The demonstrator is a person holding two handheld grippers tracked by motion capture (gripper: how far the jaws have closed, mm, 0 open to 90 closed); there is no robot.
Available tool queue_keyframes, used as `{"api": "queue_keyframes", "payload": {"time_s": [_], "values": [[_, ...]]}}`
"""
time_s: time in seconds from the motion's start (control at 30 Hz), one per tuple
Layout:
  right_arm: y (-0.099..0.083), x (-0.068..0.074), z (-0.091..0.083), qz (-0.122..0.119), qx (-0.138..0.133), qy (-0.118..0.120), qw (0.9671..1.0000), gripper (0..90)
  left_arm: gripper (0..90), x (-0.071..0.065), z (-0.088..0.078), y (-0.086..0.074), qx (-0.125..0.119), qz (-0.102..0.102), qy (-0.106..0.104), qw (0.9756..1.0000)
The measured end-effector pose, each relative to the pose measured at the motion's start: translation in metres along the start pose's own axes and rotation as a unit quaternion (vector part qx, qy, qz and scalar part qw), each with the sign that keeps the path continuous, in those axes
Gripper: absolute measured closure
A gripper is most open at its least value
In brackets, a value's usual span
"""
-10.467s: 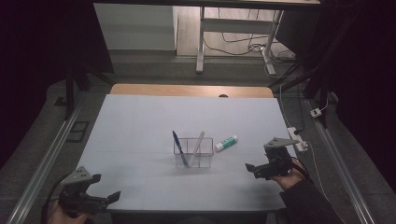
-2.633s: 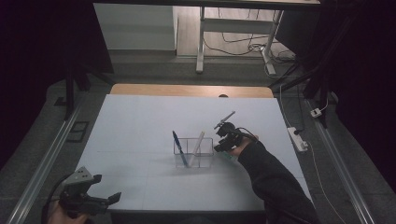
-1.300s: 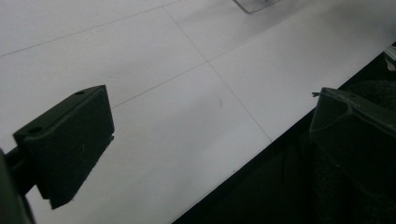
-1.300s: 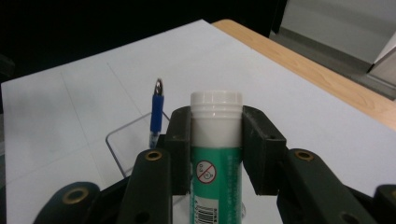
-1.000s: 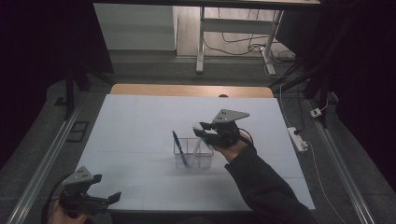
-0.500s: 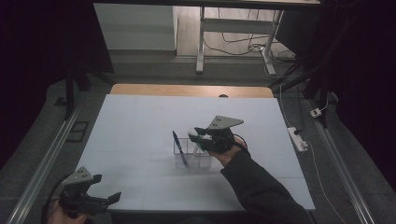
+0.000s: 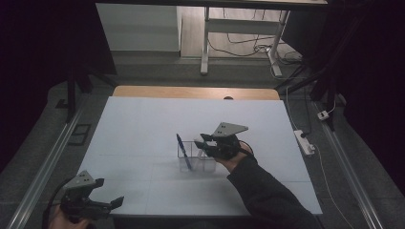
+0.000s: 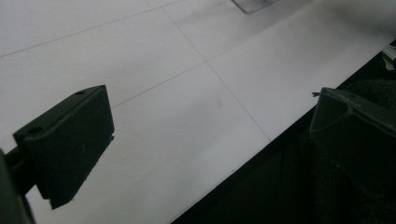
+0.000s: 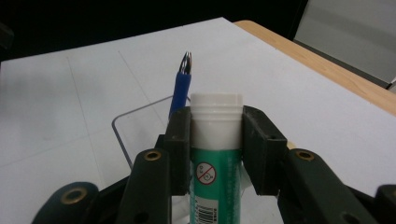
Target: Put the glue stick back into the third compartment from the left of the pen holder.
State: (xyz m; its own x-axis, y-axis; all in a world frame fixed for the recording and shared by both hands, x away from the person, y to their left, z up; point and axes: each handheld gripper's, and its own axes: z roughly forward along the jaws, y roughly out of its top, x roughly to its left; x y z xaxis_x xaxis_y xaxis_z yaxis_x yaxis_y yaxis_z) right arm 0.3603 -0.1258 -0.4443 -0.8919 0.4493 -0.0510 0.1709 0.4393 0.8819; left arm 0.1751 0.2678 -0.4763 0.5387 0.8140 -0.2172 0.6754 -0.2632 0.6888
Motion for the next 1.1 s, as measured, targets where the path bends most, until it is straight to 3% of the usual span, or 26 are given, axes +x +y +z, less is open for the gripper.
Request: {"api": "queue_keyframes", "payload": {"time_s": [0.17, 0.5, 0.67, 0.93, 1.1], "values": [[-0.002, 0.002, 0.000, -0.005, 0.010, -0.001, 0.9999, 64.0, 0.2, 0.000, 0.000, 0.000, 0.000, 0.000, -0.001, 1.0000], [0.002, 0.003, -0.001, -0.006, 0.012, 0.003, 0.9999, 52.5, 0.1, 0.000, 0.000, 0.000, 0.001, 0.001, 0.000, 1.0000], [0.008, 0.004, -0.005, -0.011, 0.013, -0.001, 0.9998, 44.7, 0.2, 0.000, 0.000, 0.000, 0.000, 0.001, 0.000, 1.0000], [0.013, 0.000, -0.010, 0.012, 0.023, 0.007, 0.9996, 29.3, 0.1, 0.000, 0.000, 0.000, -0.001, -0.001, -0.001, 1.0000], [0.015, 0.001, -0.018, 0.014, 0.027, -0.006, 0.9995, 20.3, 0.0, 0.001, 0.000, 0.000, -0.002, -0.002, -0.002, 1.0000]]}}
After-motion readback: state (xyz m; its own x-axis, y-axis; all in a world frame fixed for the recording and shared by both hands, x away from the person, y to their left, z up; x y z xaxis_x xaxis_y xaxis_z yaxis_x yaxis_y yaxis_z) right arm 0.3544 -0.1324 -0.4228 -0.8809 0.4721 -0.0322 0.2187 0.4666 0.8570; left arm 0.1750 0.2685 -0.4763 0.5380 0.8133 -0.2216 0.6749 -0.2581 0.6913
